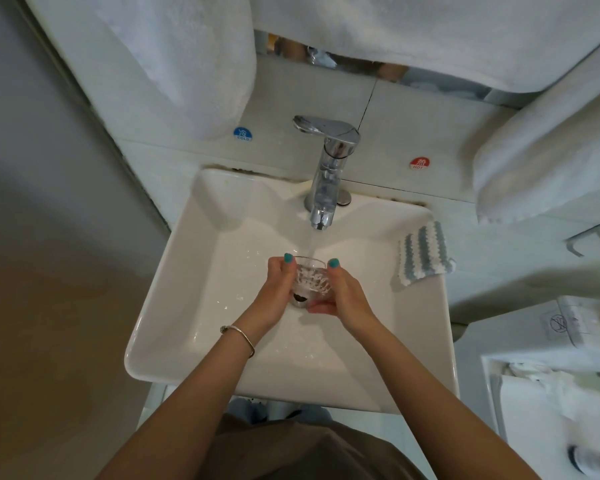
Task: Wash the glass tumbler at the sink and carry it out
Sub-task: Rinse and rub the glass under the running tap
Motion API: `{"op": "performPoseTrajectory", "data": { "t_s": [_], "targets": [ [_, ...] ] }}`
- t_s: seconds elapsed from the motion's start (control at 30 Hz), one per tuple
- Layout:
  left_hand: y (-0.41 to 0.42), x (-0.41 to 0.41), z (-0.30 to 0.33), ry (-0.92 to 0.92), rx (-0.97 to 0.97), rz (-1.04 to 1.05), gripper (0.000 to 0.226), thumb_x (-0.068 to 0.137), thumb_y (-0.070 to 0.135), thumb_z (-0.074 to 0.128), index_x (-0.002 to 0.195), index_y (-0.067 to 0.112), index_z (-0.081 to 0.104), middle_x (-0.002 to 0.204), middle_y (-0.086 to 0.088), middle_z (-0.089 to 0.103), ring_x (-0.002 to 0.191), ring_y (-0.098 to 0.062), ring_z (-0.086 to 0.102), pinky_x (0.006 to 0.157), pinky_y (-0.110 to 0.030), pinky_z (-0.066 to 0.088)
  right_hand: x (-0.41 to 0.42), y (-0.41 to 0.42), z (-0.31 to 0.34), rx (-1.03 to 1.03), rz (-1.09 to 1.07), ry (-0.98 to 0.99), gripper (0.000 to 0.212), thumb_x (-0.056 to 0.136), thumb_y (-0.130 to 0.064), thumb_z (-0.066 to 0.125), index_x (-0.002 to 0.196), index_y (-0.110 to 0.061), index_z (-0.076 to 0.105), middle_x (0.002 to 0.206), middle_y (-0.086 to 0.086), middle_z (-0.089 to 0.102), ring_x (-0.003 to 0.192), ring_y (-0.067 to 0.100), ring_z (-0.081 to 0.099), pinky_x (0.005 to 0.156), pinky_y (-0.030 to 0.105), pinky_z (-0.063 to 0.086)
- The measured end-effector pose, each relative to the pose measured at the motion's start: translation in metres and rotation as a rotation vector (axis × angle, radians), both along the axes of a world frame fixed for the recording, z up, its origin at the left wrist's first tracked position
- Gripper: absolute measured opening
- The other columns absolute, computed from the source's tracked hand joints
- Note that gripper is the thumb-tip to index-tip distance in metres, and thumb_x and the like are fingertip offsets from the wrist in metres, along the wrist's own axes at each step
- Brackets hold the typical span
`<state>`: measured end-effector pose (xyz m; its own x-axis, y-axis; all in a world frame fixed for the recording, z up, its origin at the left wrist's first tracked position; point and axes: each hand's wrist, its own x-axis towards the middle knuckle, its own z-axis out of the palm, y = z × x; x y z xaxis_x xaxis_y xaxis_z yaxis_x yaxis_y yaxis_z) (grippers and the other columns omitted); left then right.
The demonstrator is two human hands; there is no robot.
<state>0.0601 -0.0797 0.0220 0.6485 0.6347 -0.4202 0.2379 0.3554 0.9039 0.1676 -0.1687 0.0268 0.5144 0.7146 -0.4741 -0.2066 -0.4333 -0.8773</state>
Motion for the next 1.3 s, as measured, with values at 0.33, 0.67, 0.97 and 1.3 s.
{"op": "performPoseTrajectory", "data": {
  "t_s": [0.33,0.67,0.97,1.3],
  "targets": [
    [-0.004,0.0,-0.003,0.044,0.016,0.245,0.044,0.098,0.05,0.037,0.099,0.008,0.05,0.086,0.0,0.057,0.077,-0.012,0.054,0.069,-0.026,0.046,-0.007,0.012,0.007,-0.23,0.077,-0.583,0.069,0.097,-0.059,0.011,0.09,-0.01,0.059,0.079,0.005,0.067,0.076,0.025,0.063,0.075,0.038,0.05],
    [0.006,0.003,-0.006,-0.104,-0.285,0.098,0.016,0.097,0.004,0.05,0.108,-0.001,0.061,0.093,-0.012,0.064,0.086,-0.024,0.058,0.074,-0.028,0.048,0.017,0.009,0.005,-0.037,-0.179,0.107,0.015,0.088,-0.025,0.068,0.093,-0.01,0.068,0.082,0.005,0.071,0.078,0.023,0.065,0.073,0.035,0.051],
    [0.016,-0.011,-0.013,-0.268,-0.321,0.073,0.038,0.091,-0.013,0.048,0.128,-0.007,0.054,0.123,-0.022,0.062,0.115,-0.03,0.06,0.1,-0.04,0.049,0.021,0.019,0.002,0.012,-0.211,0.239,0.022,0.091,-0.014,0.061,0.105,0.003,0.065,0.089,0.015,0.072,0.081,0.027,0.069,0.07,0.035,0.052],
    [0.016,-0.014,-0.006,-0.345,-0.337,0.145,0.039,0.091,-0.015,0.045,0.127,-0.001,0.052,0.107,-0.003,0.07,0.092,-0.009,0.07,0.076,-0.02,0.056,0.015,0.012,-0.005,0.026,-0.234,0.37,0.034,0.095,-0.011,0.047,0.12,0.01,0.058,0.116,0.027,0.066,0.109,0.042,0.063,0.096,0.053,0.05]
  ]
}}
